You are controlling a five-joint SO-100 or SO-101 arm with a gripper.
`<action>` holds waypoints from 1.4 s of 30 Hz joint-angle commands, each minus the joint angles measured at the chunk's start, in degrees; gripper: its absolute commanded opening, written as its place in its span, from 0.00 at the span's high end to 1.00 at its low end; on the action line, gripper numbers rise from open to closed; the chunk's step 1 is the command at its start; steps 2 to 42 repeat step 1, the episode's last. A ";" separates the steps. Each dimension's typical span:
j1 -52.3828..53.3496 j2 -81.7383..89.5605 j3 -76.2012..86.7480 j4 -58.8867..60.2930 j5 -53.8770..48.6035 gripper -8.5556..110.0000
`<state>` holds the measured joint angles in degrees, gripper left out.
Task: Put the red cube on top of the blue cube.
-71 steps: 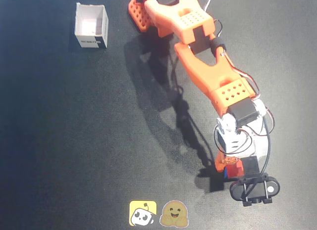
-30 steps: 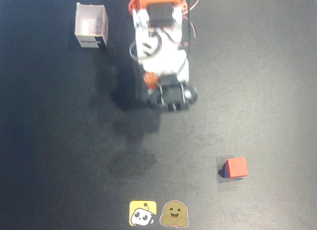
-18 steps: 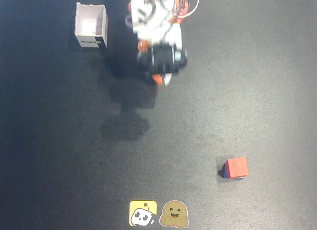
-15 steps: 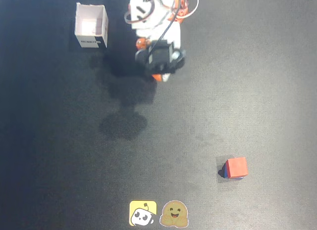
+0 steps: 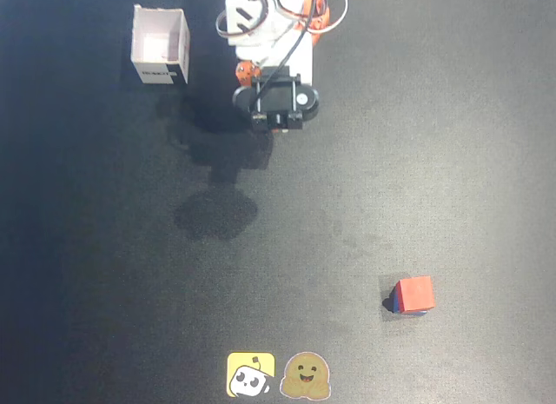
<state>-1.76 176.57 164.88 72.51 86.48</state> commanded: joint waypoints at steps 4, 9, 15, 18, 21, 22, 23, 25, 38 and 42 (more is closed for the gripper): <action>0.18 0.62 -0.26 0.09 0.00 0.92; 0.18 0.62 -0.26 0.09 0.00 0.92; 0.18 0.62 -0.26 0.09 0.00 0.92; 0.18 0.62 -0.26 0.09 0.00 0.92; 0.18 0.62 -0.26 0.09 0.00 0.92; 0.18 0.62 -0.26 0.09 0.00 0.92; 0.18 0.62 -0.26 0.09 0.00 0.92; 0.18 0.62 -0.26 0.09 0.00 0.92; 0.18 0.62 -0.26 0.09 0.00 0.92; 0.18 0.62 -0.26 0.09 0.00 0.92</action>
